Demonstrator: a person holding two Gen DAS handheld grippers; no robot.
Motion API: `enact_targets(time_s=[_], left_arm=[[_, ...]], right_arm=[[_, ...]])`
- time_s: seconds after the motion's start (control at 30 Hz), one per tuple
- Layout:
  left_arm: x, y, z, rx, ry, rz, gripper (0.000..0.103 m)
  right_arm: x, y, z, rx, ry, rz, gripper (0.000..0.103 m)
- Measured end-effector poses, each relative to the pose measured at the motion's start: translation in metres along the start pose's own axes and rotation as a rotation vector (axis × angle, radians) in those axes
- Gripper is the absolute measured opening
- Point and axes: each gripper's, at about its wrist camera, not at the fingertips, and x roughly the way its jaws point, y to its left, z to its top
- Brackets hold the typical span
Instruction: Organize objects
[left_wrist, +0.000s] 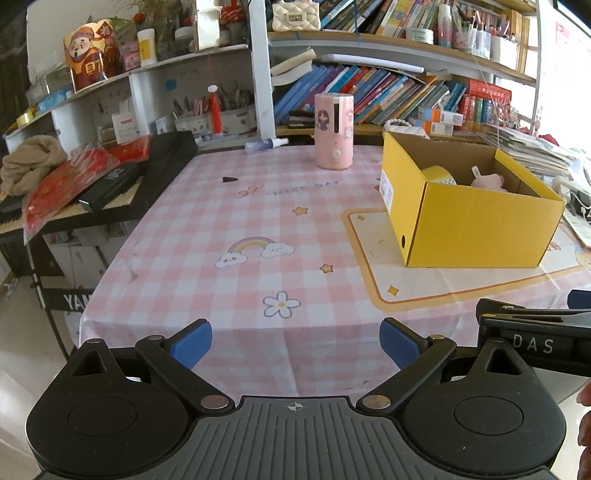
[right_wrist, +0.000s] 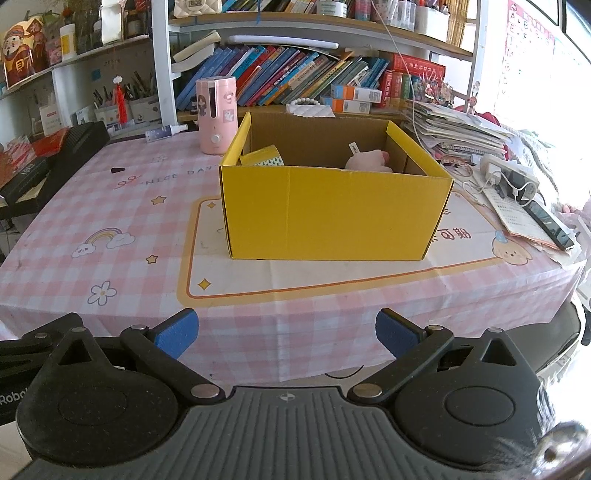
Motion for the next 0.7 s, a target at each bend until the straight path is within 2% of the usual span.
enact_targets(time_s=[0.7], left_arm=[[0.0021,0.0008,0.0016,0.001,0.011,0.015,0.101]], right_arm=[[0.0025,0.0015,-0.0001,-0.004,-0.001,-0.007,0.101]])
